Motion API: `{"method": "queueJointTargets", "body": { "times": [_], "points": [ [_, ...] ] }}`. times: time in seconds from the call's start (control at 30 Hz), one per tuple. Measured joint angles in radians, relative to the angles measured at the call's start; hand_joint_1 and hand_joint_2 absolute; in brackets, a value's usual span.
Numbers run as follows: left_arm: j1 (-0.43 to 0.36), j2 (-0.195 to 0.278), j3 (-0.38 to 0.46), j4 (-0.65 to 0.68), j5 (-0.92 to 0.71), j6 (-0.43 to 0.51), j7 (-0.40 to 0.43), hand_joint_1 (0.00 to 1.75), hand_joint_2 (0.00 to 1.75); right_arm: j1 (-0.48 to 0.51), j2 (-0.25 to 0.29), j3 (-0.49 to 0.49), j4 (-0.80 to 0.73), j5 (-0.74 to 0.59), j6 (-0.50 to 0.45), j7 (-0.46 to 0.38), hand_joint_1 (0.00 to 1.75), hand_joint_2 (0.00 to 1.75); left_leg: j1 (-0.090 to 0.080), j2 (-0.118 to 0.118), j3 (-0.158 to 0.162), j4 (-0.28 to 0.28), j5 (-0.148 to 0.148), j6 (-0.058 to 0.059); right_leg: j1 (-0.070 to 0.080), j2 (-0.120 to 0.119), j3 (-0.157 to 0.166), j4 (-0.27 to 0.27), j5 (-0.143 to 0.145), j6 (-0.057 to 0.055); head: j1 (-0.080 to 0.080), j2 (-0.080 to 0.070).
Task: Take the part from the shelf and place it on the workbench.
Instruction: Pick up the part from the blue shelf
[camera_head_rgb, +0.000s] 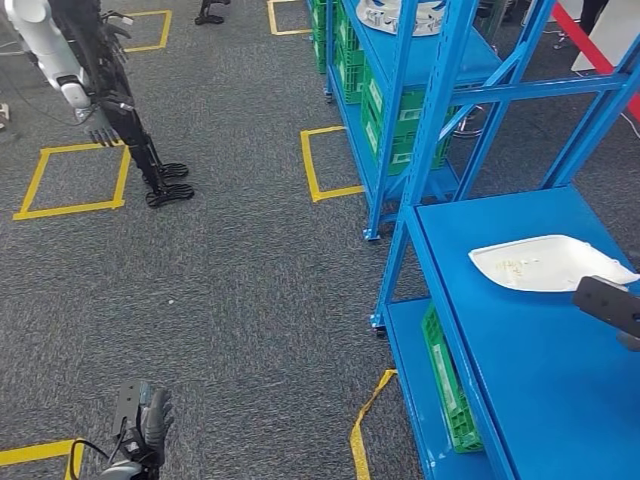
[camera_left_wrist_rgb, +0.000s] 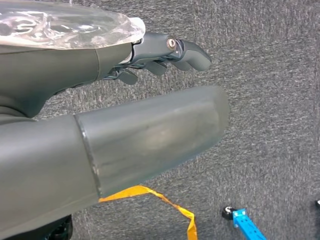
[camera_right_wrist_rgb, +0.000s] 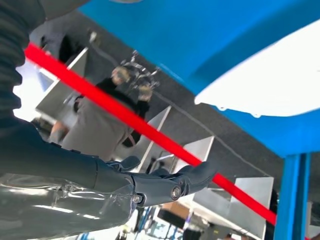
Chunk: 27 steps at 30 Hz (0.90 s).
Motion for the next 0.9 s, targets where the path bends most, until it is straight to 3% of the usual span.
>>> {"method": "queueJointTargets", "body": {
  "times": [0.3,0.57,0.9],
  "points": [
    [-0.007,-0.001,0.000,0.000,-0.007,0.005,0.011,0.00,0.00,-0.008,0.010,0.065,0.026,0.122,0.085,-0.063,0.00,1.75,0.000,0.000,0.000,0.000,0.000,0.000,0.000,0.000,0.000,0.000,0.000,0.000,0.000,0.000],
    [-0.021,-0.005,-0.001,0.000,-0.022,0.006,0.029,0.00,0.00,-0.009,0.066,0.129,0.095,0.263,0.080,-0.130,0.00,1.75,0.000,0.000,0.000,0.000,0.000,0.000,0.000,-0.001,0.000,0.000,0.000,0.000,0.000,0.000],
    [-0.035,-0.009,-0.001,0.000,-0.036,0.007,0.041,0.00,0.00,-0.001,0.116,0.155,0.158,0.320,0.078,-0.150,0.00,1.75,0.000,0.000,0.000,0.000,0.000,0.000,0.000,0.000,0.000,0.000,0.000,0.000,0.000,0.000]
  ]
}}
